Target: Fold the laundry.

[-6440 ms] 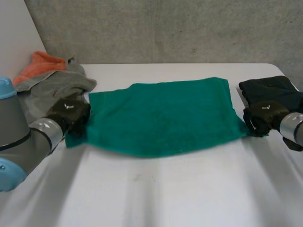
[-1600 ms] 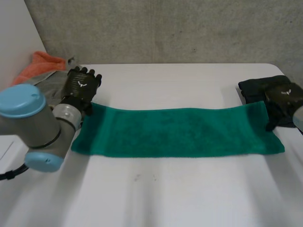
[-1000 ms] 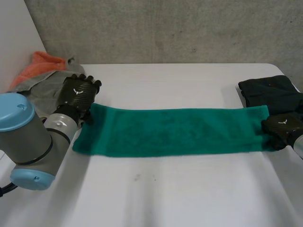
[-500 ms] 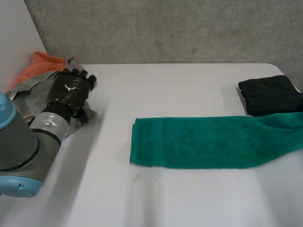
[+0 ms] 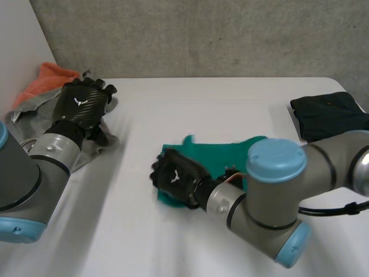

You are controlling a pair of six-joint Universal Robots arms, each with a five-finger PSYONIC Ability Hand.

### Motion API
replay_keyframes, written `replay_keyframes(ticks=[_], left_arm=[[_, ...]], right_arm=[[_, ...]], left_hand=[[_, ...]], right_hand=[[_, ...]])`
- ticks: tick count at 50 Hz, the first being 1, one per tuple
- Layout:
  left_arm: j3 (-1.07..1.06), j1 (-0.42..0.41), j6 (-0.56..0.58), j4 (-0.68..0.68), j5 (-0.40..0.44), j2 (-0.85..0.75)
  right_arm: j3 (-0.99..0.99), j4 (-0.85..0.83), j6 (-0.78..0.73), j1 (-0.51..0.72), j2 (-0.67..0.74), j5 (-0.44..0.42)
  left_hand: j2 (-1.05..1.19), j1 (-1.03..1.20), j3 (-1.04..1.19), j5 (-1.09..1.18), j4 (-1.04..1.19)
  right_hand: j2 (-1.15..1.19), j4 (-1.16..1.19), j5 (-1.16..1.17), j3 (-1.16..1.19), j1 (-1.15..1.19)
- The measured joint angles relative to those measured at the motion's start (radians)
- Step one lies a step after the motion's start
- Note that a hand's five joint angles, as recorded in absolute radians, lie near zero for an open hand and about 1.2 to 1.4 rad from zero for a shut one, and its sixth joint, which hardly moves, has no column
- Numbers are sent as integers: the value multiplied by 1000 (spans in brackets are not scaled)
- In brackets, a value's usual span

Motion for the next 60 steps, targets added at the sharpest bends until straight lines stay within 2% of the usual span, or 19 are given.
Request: replay_keyframes(ticks=[1,3,9,10,16,20,25,27,29,31,32,33,35,40,45,54,56,57,60], left_arm=[[5,-8,-3,1,0,-2],[13,-19,-4,2,1,-4],[44,-64,-6,6,2,-18],[69,-101,-7,8,2,-36],[149,-218,-14,10,0,-111],[214,-289,-24,7,-3,-194],[304,-353,-28,-2,-11,-333],[325,-362,-27,-7,-16,-370],[347,-367,-25,-20,-31,-413],[355,-368,-24,-28,-43,-429],[358,-366,-23,-40,-61,-440],[358,-365,-23,-46,-71,-444],[352,-360,-23,-62,-94,-439],[294,-317,-29,-101,-137,-356],[206,-252,-33,-119,-153,-237],[98,-163,-40,-119,-160,-105],[92,-155,-45,-118,-160,-98],[90,-150,-51,-118,-161,-95],[95,-148,-67,-117,-160,-95]], right_arm=[[3,-4,-9,10,12,2],[6,-6,-1,7,5,6],[30,-5,132,-59,-65,25],[57,0,244,-110,-116,34],[175,12,585,-262,-252,49],[258,20,667,-348,-286,49],[354,25,635,-455,-286,52],[373,25,604,-479,-277,55],[388,24,560,-500,-260,64],[392,24,512,-514,-238,78],[390,24,479,-520,-224,94],[385,24,444,-524,-209,113],[369,24,389,-524,-192,150],[297,14,256,-477,-177,248],[183,-10,174,-289,-180,289],[76,-70,128,28,-82,206],[72,-76,127,56,-62,188],[71,-80,132,71,-50,175],[71,-87,188,79,-44,165]], left_hand=[[0,0,0,0,0],[0,0,0,0,0],[0,0,0,0,0],[0,0,0,0,0],[0,0,0,0,0],[0,0,0,0,0],[0,0,0,0,0],[0,0,0,0,0],[0,0,0,0,0],[0,0,0,0,0],[0,0,0,0,0],[0,0,0,0,0],[0,0,0,0,0],[0,0,0,0,0],[0,0,0,0,0],[0,0,0,0,0],[0,0,0,0,0],[0,0,0,0,0],[0,0,0,0,0]], right_hand=[[-367,-369,-364,-368,-277],[-469,-475,-470,-483,-325],[-474,-477,-477,-494,-325],[-474,-477,-477,-494,-325],[-474,-477,-477,-494,-325],[-474,-477,-477,-494,-325],[-458,-468,-468,-478,-316],[-411,-430,-426,-427,-280],[-94,-132,-154,-112,-15],[-62,-87,-110,-82,25],[257,208,171,231,285],[412,384,345,387,407],[482,461,419,463,440],[484,478,436,478,456],[484,478,446,478,462],[480,473,444,474,461],[354,361,342,345,342],[-40,-22,-24,-21,-39],[-414,-413,-407,-411,-306]])
